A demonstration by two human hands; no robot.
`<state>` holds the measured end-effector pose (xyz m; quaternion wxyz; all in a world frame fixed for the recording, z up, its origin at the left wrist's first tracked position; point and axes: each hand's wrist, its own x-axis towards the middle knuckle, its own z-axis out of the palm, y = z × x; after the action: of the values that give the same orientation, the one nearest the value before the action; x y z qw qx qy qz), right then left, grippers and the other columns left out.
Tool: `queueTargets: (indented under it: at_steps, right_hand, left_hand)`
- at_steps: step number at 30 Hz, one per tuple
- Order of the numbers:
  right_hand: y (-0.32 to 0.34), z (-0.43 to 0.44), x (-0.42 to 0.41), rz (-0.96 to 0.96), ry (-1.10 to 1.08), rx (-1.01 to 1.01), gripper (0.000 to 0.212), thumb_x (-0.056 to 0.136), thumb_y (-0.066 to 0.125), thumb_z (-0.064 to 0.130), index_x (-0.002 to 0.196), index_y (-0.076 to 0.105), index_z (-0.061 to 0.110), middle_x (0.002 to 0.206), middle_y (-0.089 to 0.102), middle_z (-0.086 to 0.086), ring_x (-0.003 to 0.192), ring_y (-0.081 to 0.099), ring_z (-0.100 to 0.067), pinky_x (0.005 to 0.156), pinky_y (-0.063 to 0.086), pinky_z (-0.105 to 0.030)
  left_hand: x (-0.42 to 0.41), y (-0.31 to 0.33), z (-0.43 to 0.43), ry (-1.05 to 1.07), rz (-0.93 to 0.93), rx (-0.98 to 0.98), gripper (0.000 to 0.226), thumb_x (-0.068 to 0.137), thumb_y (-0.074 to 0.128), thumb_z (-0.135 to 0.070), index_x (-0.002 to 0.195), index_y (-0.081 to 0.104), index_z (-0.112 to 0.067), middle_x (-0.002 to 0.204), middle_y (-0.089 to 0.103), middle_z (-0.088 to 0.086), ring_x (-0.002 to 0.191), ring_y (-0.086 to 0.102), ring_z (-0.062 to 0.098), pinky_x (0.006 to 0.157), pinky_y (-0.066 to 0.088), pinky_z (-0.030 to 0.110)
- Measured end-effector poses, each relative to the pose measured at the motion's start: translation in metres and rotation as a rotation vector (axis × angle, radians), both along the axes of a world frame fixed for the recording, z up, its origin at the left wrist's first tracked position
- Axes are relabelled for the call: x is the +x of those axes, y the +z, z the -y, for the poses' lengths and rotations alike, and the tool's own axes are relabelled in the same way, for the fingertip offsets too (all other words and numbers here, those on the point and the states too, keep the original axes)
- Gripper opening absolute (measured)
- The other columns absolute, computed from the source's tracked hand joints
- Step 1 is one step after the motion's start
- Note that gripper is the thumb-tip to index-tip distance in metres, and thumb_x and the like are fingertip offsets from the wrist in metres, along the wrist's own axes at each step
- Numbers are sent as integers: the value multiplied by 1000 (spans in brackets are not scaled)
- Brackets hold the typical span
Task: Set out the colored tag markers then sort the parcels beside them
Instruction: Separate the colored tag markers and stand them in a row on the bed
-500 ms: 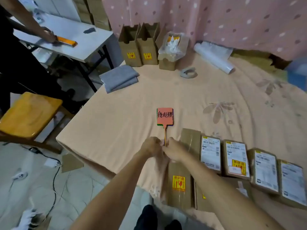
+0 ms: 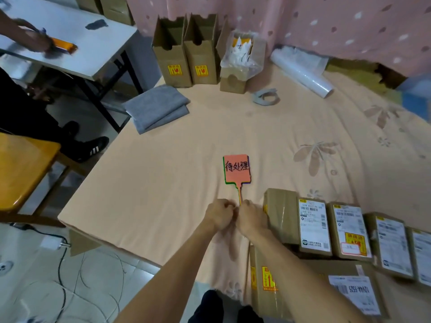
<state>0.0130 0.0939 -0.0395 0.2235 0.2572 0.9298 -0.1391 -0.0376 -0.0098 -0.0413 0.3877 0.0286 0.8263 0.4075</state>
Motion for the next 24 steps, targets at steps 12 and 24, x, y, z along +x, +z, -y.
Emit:
queueTargets:
  at_steps: [12, 24]
  right_hand:
    - [39, -12, -1, -197, -92, -233, 59, 94, 47, 14, 151, 34, 18, 131, 54, -15, 124, 50, -38, 96, 48, -39]
    - [90, -56, 14, -442, 37, 17, 57, 101, 37, 20, 155, 19, 16, 99, 73, -13, 85, 70, -39, 60, 39, -38]
  left_hand:
    - [-19, 44, -37, 224, 186, 227, 25, 99, 45, -5, 82, 63, -2, 76, 57, 15, 68, 48, 23, 60, 40, 29]
    - [-29, 110, -80, 293, 220, 560, 21, 101, 56, -10, 115, 69, -1, 106, 71, 15, 94, 67, 27, 94, 54, 36]
